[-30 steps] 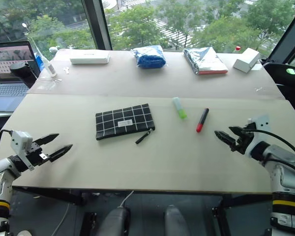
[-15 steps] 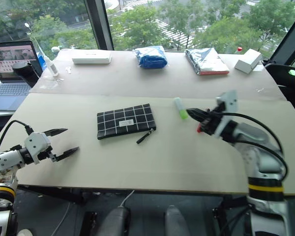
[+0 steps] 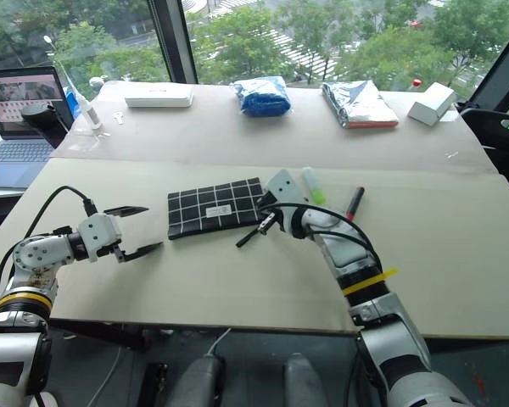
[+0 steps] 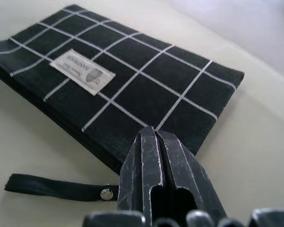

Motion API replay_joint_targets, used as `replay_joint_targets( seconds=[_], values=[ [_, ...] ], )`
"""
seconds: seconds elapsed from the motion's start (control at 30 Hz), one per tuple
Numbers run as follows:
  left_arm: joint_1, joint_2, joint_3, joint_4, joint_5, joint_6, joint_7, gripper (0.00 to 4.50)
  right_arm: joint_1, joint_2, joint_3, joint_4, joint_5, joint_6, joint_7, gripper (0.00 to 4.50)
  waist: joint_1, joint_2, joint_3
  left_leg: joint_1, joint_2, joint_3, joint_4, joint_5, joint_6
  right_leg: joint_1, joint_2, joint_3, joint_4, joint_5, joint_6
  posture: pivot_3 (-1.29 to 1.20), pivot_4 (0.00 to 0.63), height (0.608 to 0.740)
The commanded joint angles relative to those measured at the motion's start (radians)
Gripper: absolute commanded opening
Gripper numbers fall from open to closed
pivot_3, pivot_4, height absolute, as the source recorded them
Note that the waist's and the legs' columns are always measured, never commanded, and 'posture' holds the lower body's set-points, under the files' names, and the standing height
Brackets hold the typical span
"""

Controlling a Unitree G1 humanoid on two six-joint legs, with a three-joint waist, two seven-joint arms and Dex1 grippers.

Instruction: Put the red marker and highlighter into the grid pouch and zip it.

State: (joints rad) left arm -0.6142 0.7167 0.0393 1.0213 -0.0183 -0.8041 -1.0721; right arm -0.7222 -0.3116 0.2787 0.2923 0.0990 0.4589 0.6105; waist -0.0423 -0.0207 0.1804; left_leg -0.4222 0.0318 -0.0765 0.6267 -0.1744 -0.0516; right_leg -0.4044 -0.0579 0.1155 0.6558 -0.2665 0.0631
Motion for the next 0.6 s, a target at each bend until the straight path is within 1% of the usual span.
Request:
replay_joint_targets(
  seconds=[0.03, 0.13, 0.27, 0.37, 0.5, 0.6],
  values=[
    [-0.012, -0.001, -0.025, 0.011, 0.031, -0.023, 0.025, 4.5, -0.019, -0.005, 0.065, 0.024, -0.091, -0.066, 0.008, 0.06, -0.002, 0.0, 0.0, 0.0, 0.0, 0.0, 0.0, 0.0, 0.0, 0.0, 0.0, 0.0, 0.001, 0.0, 0.0, 0.0, 0.15, 0.74],
    [-0.022, 0.0, -0.039, 0.005, 0.04, -0.031, 0.033, 4.5, -0.019, -0.021, 0.117, 0.048, -0.167, -0.119, 0.016, 0.06, -0.004, 0.0, 0.0, 0.001, 0.0, 0.0, 0.0, 0.0, 0.0, 0.0, 0.0, -0.001, 0.001, 0.0, 0.0, 0.0, 0.15, 0.74],
    [-0.045, 0.005, -0.06, 0.007, 0.06, -0.044, 0.039, 4.5, -0.033, -0.038, 0.129, 0.078, -0.228, -0.178, 0.014, 0.06, -0.002, 0.0, 0.0, 0.001, 0.0, 0.0, 0.0, 0.0, 0.0, 0.0, 0.0, -0.001, 0.001, 0.0, 0.0, 0.0, 0.15, 0.74],
    [-0.066, 0.009, -0.09, 0.022, 0.102, -0.078, 0.056, 4.5, -0.044, -0.041, 0.11, 0.083, -0.24, -0.197, 0.023, 0.06, 0.0, 0.0, 0.0, 0.001, 0.0, 0.0, 0.0, 0.0, 0.0, 0.001, 0.0, -0.001, 0.001, 0.0, 0.0, 0.0, 0.15, 0.74],
    [-0.083, 0.014, -0.136, 0.049, 0.184, -0.182, 0.131, 4.5, -0.044, -0.037, 0.092, 0.068, -0.236, -0.197, 0.04, 0.06, 0.0, 0.0, 0.0, 0.001, 0.0, 0.0, 0.001, 0.0, 0.0, 0.001, 0.0, -0.001, 0.001, 0.0, 0.0, 0.0, 0.15, 0.74],
    [-0.099, -0.001, -0.148, 0.067, 0.198, -0.218, 0.173, 4.5, -0.031, -0.032, 0.086, 0.058, -0.241, -0.196, 0.044, 0.06, 0.0, 0.0, 0.0, 0.001, 0.0, 0.0, 0.001, 0.0, 0.0, 0.001, 0.0, -0.001, 0.001, 0.0, 0.0, 0.0, 0.15, 0.74]
  ],
)
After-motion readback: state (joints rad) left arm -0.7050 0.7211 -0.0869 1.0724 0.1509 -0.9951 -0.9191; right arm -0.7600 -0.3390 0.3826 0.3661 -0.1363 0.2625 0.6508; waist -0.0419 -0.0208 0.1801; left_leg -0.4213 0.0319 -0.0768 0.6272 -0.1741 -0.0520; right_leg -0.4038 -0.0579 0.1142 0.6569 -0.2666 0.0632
